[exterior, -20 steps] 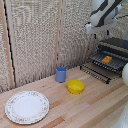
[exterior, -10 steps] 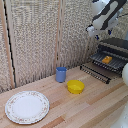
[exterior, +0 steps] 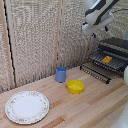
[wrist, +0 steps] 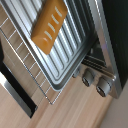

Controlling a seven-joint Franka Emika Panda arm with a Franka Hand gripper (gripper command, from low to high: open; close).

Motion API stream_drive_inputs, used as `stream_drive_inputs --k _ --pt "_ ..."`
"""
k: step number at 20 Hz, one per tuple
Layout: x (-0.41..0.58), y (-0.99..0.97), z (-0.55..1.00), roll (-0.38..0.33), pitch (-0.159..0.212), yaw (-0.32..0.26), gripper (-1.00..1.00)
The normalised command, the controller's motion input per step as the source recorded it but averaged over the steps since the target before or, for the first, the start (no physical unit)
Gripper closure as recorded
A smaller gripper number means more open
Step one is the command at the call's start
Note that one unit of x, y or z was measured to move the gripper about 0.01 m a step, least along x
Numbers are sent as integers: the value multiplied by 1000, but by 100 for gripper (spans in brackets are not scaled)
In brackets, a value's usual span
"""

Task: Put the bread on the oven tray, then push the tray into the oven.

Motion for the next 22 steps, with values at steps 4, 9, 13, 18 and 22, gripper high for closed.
stream_drive_inputs --k 4,9,13,18,22 --pt "0 76 -104 -375 165 84 -100" --pt "-49 29 -80 -375 159 124 -100" --pt "-82 48 -47 -375 170 131 -100" --pt "-10 22 -157 -332 155 173 -100" --pt "164 208 -398 -212 132 203 -100"
